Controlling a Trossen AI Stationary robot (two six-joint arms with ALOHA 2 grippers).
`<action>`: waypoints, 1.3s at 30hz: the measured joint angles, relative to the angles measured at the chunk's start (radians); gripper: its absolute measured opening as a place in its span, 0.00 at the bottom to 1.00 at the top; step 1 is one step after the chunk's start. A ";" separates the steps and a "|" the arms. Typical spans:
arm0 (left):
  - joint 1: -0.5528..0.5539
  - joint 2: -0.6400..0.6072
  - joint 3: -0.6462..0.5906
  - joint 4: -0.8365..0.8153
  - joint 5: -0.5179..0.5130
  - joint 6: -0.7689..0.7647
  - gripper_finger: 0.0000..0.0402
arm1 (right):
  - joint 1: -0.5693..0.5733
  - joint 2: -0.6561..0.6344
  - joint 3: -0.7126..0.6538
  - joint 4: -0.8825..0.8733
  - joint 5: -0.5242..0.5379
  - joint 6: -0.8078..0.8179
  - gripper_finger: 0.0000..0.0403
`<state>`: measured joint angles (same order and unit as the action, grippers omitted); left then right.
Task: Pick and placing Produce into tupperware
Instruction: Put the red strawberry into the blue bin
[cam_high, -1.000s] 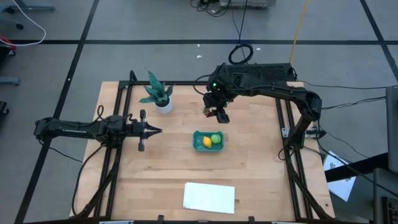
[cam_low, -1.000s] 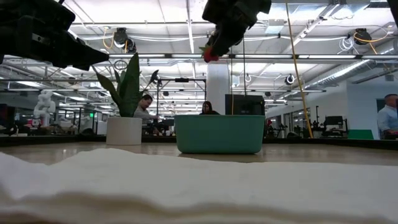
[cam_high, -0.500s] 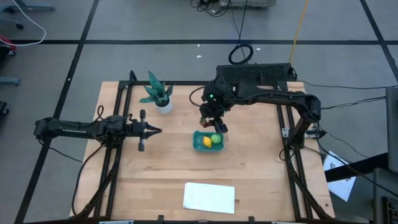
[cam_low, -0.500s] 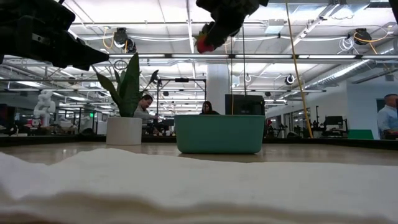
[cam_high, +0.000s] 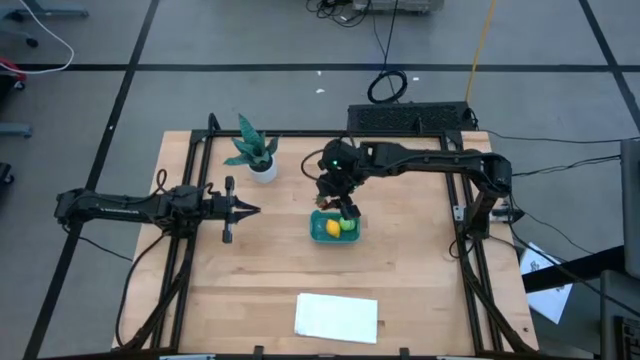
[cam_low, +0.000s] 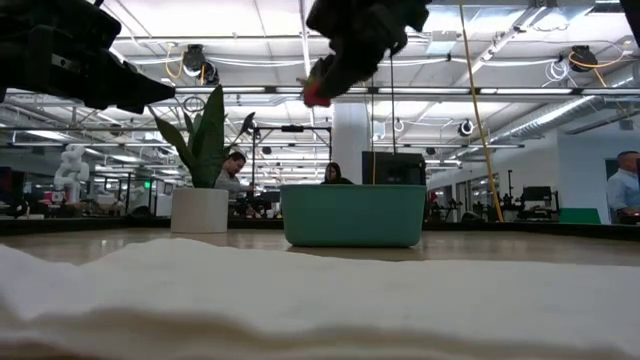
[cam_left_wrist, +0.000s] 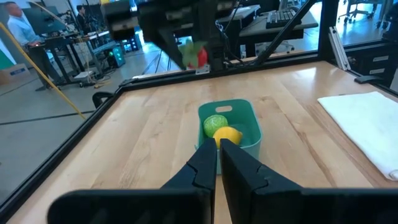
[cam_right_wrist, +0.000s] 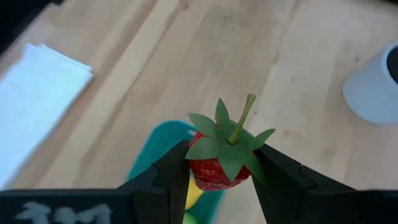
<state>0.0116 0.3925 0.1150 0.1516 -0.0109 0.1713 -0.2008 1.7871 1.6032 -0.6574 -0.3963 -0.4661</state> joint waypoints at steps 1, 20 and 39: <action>0.000 0.000 0.000 -0.001 0.000 0.001 0.06 | 0.000 0.001 -0.026 0.036 0.001 -0.018 0.35; 0.000 0.000 0.000 -0.001 -0.026 0.003 0.06 | 0.000 0.001 -0.269 0.337 0.000 -0.049 0.35; 0.000 0.000 0.000 -0.018 -0.026 0.009 0.06 | 0.013 0.099 -0.271 0.402 -0.078 -0.164 0.35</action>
<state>0.0116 0.3926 0.1146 0.1340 -0.0372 0.1806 -0.1879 1.8862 1.3323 -0.2556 -0.4742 -0.6299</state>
